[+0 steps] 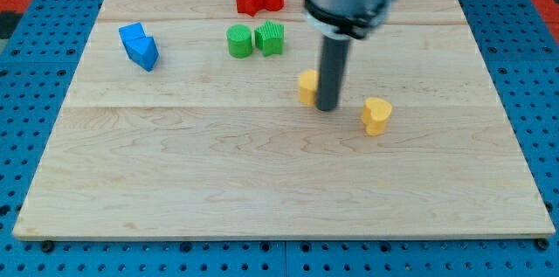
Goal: Slide the yellow hexagon towards the top side of the board
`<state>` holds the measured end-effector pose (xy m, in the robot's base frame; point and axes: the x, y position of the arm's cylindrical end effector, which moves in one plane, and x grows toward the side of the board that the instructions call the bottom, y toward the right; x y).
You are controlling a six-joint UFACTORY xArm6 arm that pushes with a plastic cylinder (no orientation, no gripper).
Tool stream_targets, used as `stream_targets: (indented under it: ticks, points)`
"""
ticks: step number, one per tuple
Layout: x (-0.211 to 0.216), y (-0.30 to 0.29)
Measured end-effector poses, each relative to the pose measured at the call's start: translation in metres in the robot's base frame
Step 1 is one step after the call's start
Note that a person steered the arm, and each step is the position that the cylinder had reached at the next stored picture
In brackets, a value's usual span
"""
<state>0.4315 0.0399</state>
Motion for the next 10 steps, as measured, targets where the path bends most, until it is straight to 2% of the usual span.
stream_targets:
  ticks: [1, 2, 3, 4, 5, 6, 7, 8, 9, 10]
  points:
    - [-0.022, -0.033]
    - [-0.012, -0.04]
    - [-0.017, -0.08]
    - [-0.034, -0.066]
    - [-0.037, -0.023]
    - [-0.051, -0.014]
    - [-0.032, -0.021]
    - [-0.051, -0.079]
    - [-0.076, -0.053]
    - [-0.076, -0.026]
